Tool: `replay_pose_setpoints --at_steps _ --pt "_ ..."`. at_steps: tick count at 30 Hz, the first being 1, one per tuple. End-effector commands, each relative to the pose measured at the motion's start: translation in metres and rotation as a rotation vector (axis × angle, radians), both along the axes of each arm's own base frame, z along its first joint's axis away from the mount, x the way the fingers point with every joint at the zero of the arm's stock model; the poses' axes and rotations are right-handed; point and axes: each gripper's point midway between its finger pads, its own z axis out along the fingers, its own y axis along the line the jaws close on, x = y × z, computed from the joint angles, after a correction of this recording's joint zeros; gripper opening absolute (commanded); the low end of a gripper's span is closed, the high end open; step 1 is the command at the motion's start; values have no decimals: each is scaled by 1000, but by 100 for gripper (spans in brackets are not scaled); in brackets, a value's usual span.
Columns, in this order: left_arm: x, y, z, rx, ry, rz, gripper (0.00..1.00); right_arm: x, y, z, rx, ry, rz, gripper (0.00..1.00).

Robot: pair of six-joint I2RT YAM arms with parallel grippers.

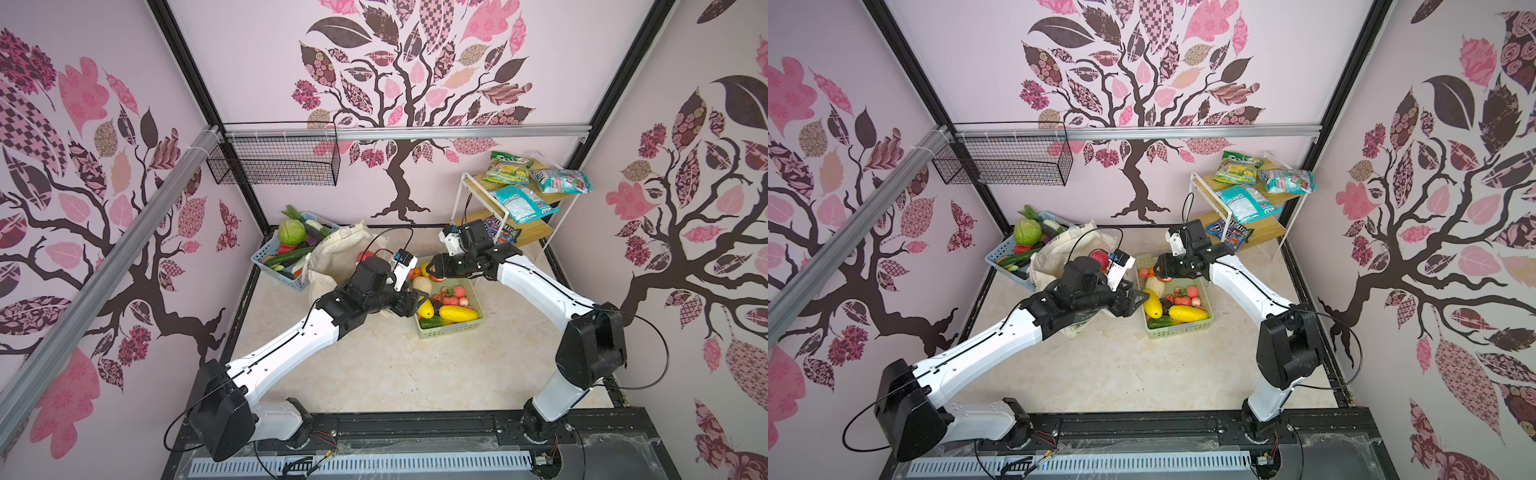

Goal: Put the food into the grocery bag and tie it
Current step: 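Close the right gripper on the red-yellow apple and lift it toward the left gripper, then close the left gripper on the apple held by the right gripper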

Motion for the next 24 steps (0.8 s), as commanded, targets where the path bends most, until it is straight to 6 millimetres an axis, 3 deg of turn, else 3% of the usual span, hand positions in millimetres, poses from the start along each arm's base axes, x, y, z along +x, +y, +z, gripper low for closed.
replay_pose_setpoints --at_steps 1,8,24 --pt "0 -8 -6 -13 -11 -17 74 -15 8 34 115 -18 25 58" --pt "10 -17 -9 -9 -24 1 77 -29 16 50 225 -10 48 58" --pt "45 -26 -5 30 -126 66 77 -41 22 57 303 49 52 57"
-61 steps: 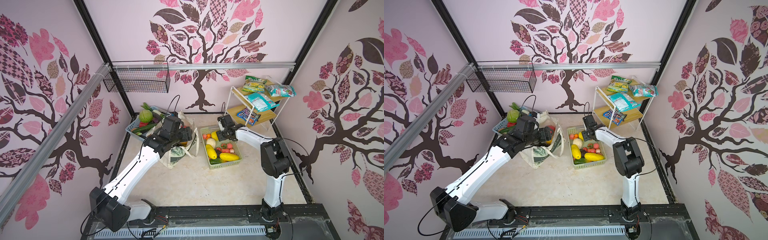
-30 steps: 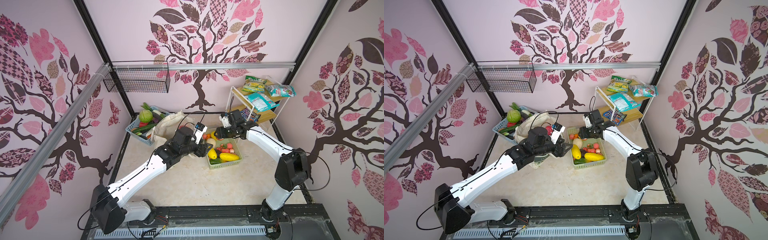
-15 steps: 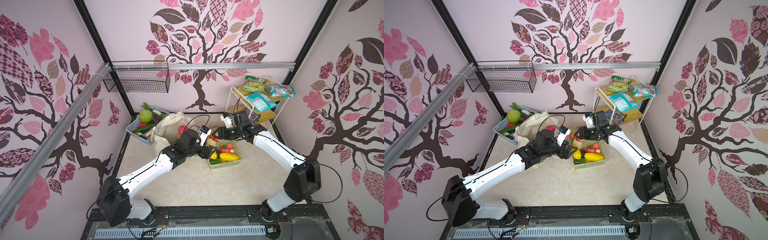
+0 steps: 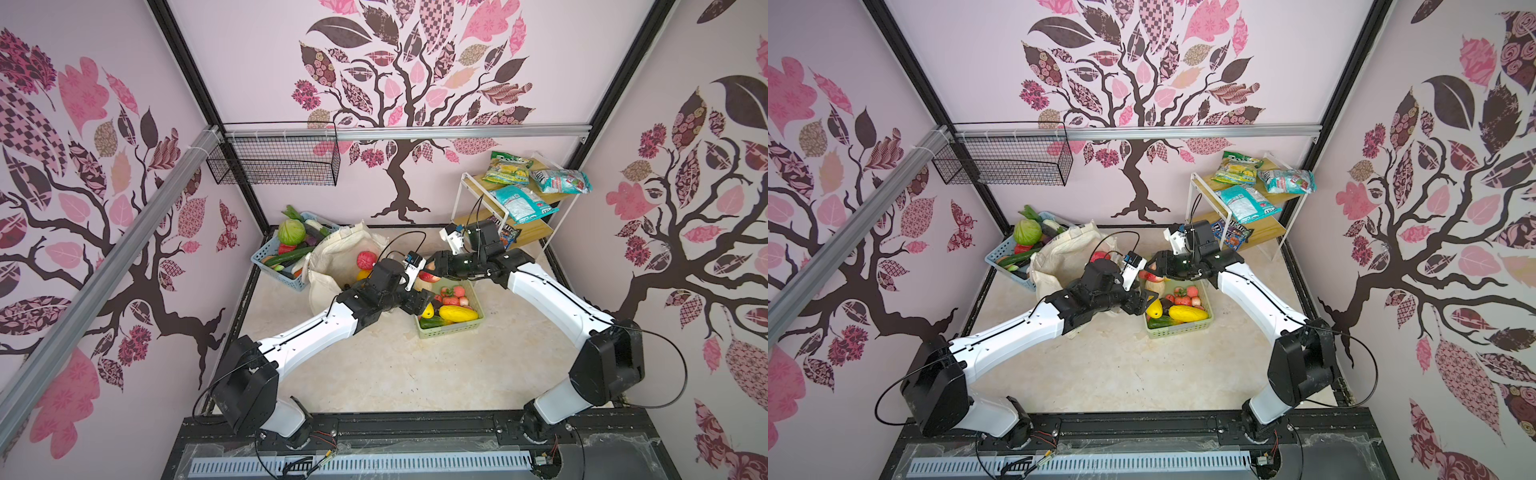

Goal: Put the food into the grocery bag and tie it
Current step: 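Close the left gripper on the apple held by the right gripper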

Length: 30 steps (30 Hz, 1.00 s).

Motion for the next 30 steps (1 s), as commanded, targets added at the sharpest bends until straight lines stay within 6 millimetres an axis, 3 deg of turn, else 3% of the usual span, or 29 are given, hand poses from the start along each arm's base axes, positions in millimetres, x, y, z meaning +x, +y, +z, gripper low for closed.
replay_pose_setpoints --at_steps 1,11,23,30 --pt "16 -7 29 -27 -100 15 77 -10 -3 16 32 -11 1 58" --pt "7 -25 34 -61 -142 -109 79 -14 -3 20 51 8 -7 57" --pt "19 -32 40 -87 -194 -94 79 -28 -5 17 61 51 -1 57" --pt "7 -39 47 -138 -205 -168 79 -27 -3 16 82 66 -12 58"
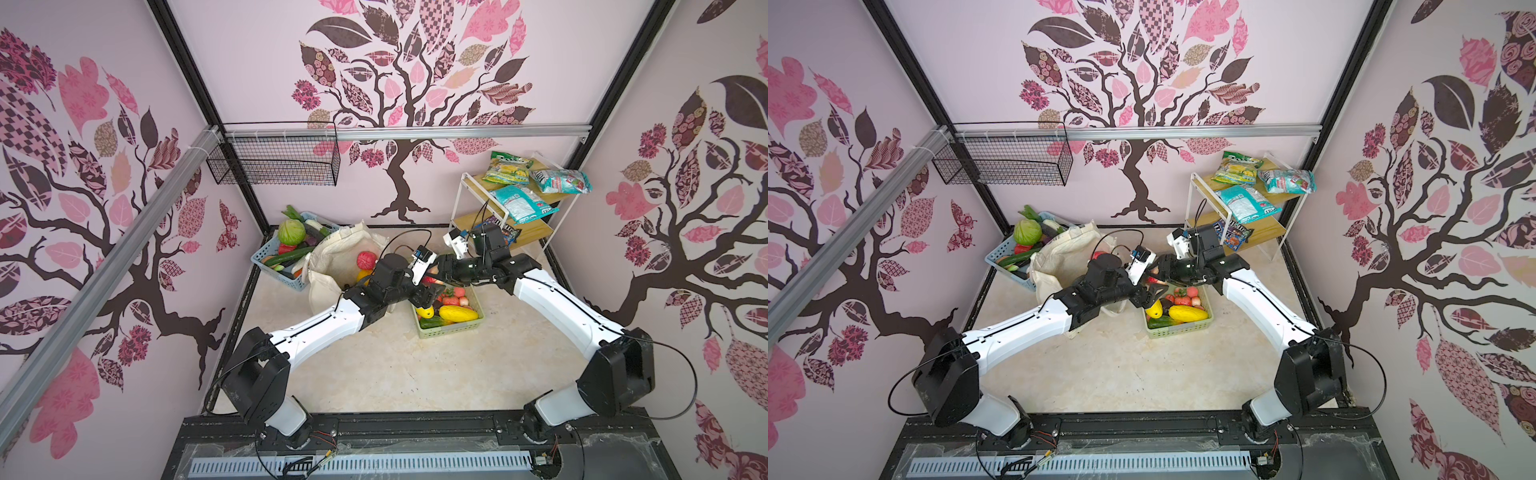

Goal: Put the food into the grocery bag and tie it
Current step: 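Close the left gripper on the apple held by the right gripper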

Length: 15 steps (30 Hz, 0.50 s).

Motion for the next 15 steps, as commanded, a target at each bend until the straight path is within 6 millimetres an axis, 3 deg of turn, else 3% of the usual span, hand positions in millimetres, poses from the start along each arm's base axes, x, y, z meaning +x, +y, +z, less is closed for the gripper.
replay_pose_setpoints --at_steps 1,9,15 --pt "-6 -9 24 -71 -55 -59 79 -5 -1 12 29 -7 -1 58" --pt "-8 -10 23 -87 -66 -71 75 -7 1 14 41 5 8 58" --pt "-5 -10 22 -78 -64 -60 66 -8 3 16 62 12 8 58"
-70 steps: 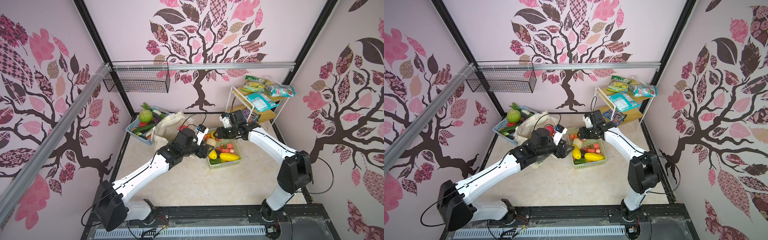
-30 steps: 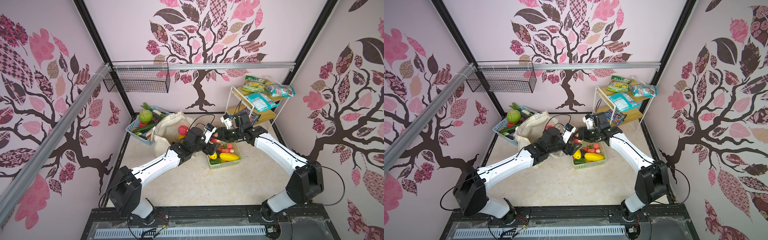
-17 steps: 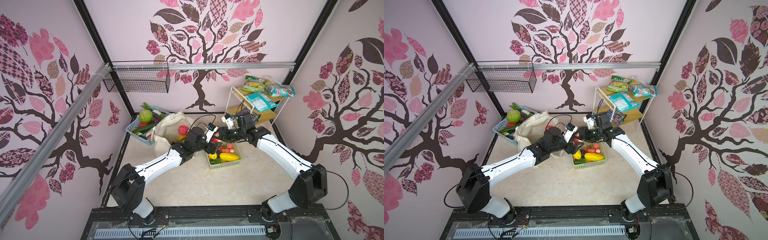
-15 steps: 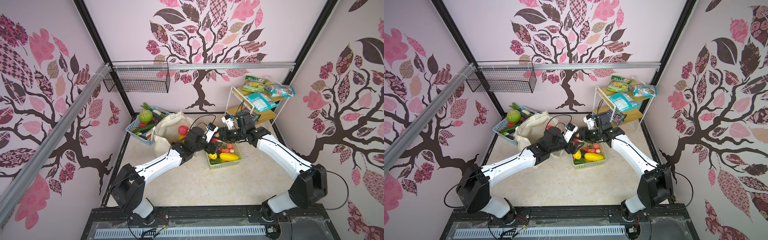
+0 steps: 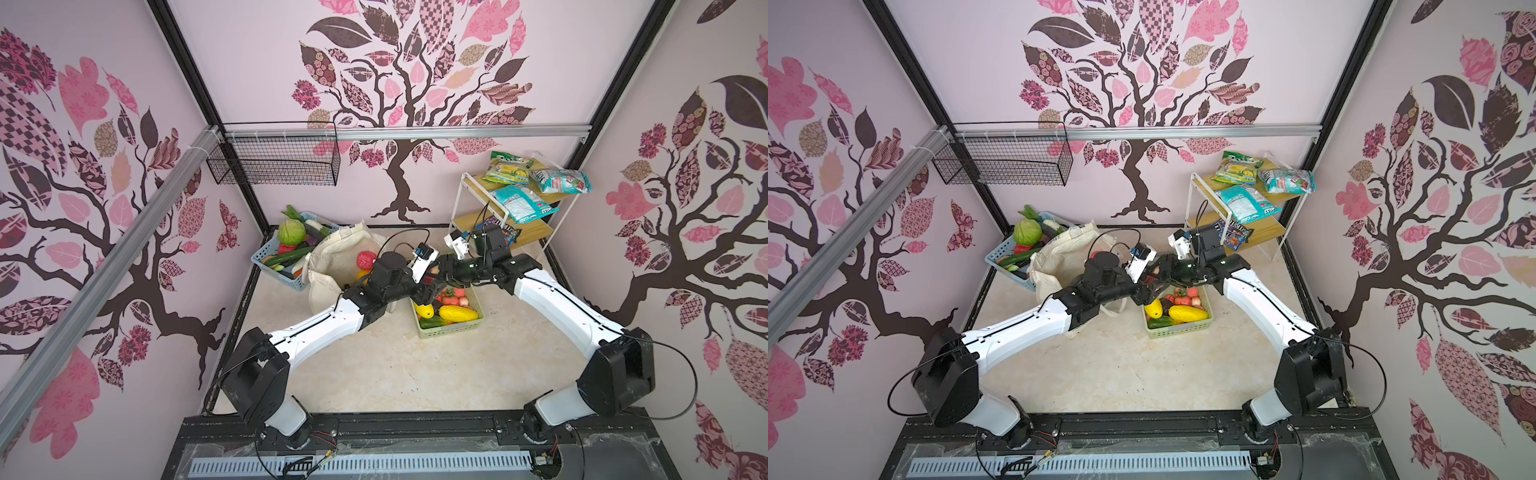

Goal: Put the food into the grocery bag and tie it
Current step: 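Close the left gripper on the apple held by the right gripper, then carry the apple over the tote bag with the left gripper while the right gripper withdraws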

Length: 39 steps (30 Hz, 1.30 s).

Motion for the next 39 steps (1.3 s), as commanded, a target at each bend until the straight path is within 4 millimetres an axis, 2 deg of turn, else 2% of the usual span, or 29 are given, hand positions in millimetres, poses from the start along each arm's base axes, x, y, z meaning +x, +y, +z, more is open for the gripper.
replay_pose_setpoints --at_steps 1,7,14,20,27,33,39 --pt "-4 -3 5 -25 -18 -22 64 -5 0 14 30 -28 7 58" --pt "-4 -1 5 -16 -20 -8 57 -4 1 16 34 -28 3 62" --pt "-3 2 2 -7 -7 8 56 1 -3 23 35 -50 -42 72" --pt "-4 6 3 1 -6 21 56 16 -20 34 -2 -105 -146 77" --pt "-1 7 0 20 2 36 56 30 -41 64 36 -181 -244 79" --pt "3 8 1 19 10 59 56 32 -52 64 6 -208 -289 79" --pt "11 15 8 43 0 111 56 34 -72 55 -51 -229 -372 79"
